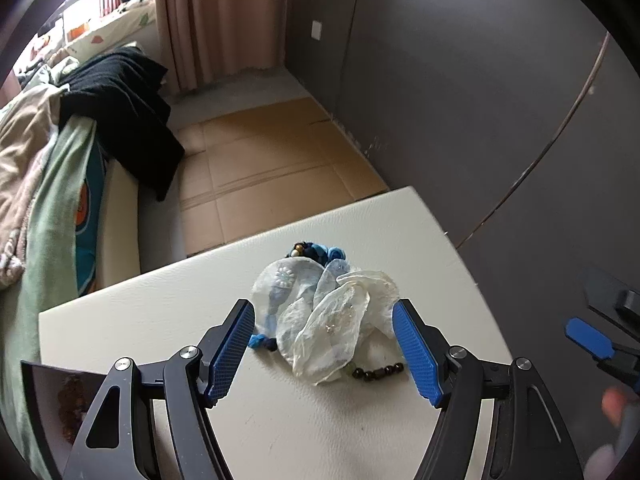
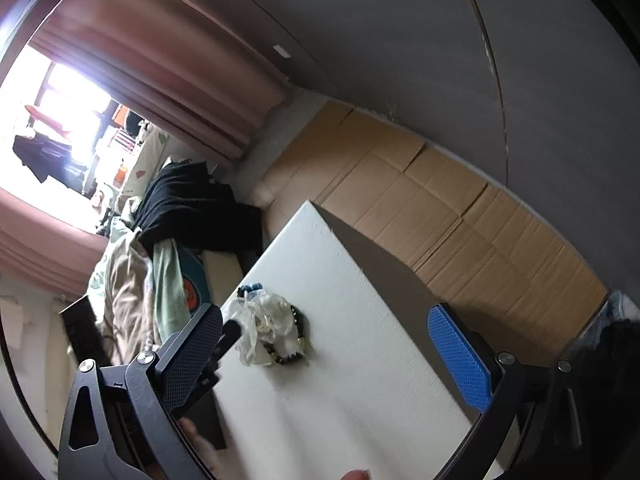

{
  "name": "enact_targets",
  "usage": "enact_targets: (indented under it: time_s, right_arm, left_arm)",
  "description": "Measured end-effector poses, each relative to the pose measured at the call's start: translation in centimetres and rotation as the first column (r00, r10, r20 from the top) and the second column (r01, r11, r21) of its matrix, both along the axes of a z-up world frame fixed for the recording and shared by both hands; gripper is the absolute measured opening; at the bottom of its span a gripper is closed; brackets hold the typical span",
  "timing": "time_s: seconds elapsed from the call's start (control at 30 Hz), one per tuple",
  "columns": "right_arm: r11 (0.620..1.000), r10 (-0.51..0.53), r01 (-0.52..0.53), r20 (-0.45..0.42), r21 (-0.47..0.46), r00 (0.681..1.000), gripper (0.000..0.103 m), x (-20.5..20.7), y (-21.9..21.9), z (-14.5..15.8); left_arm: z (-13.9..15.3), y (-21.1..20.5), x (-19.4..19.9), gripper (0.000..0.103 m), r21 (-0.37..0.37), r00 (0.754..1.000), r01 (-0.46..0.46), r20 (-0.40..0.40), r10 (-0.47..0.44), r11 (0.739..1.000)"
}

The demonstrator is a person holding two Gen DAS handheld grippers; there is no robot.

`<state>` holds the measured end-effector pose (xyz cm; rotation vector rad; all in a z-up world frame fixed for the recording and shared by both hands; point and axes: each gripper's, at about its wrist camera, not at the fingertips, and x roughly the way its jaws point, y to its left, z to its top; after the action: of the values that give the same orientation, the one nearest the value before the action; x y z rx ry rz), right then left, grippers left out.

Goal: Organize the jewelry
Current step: 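Reach the left gripper to the white cloth pouch and close on it, then carry the white pouch to the box with the left gripper while the right grasps the green-black bead bracelet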

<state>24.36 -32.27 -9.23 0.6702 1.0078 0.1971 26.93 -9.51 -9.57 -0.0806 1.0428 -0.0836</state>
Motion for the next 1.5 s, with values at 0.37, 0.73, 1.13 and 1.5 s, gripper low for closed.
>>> enact_targets:
  time_s: [0.37, 0.73, 1.13, 1.5]
  right_arm:
    - [0.997, 0.038, -0.035, -0.046, 0.071, 0.998, 0.103, 0.4, 0.8, -1.5]
    - [0.993, 0.115, -0.114, -0.033, 0.041, 0.993, 0.101, 0.7, 3.7, -1.6]
    - [0.947, 0.244, -0.249, -0.049, -0.201, 0.969, 0.050, 1.4, 9.6, -3.5]
    - [0.852, 0.239, -0.217, -0.016, -0.476, 0.971, 0.034, 1.3, 13.4, -4.4]
  left_arm:
    - [-1.1, 0.4, -0.7, 0.000, 0.035, 1.000, 0.026, -0.004, -0.026, 0.999]
    - [4.5, 3.8, -6.9, 0.000, -0.077, 0.989, 0.008, 0.150, 0.004, 0.997]
    - [4.7, 10.0, -11.5, 0.000, -0.219, 0.968, -0.082, 0.213, 0.130, 0.972]
    - [5.7, 14.6, -13.2, 0.000, -0.326, 0.949, -0.128, 0.233, 0.211, 0.937]
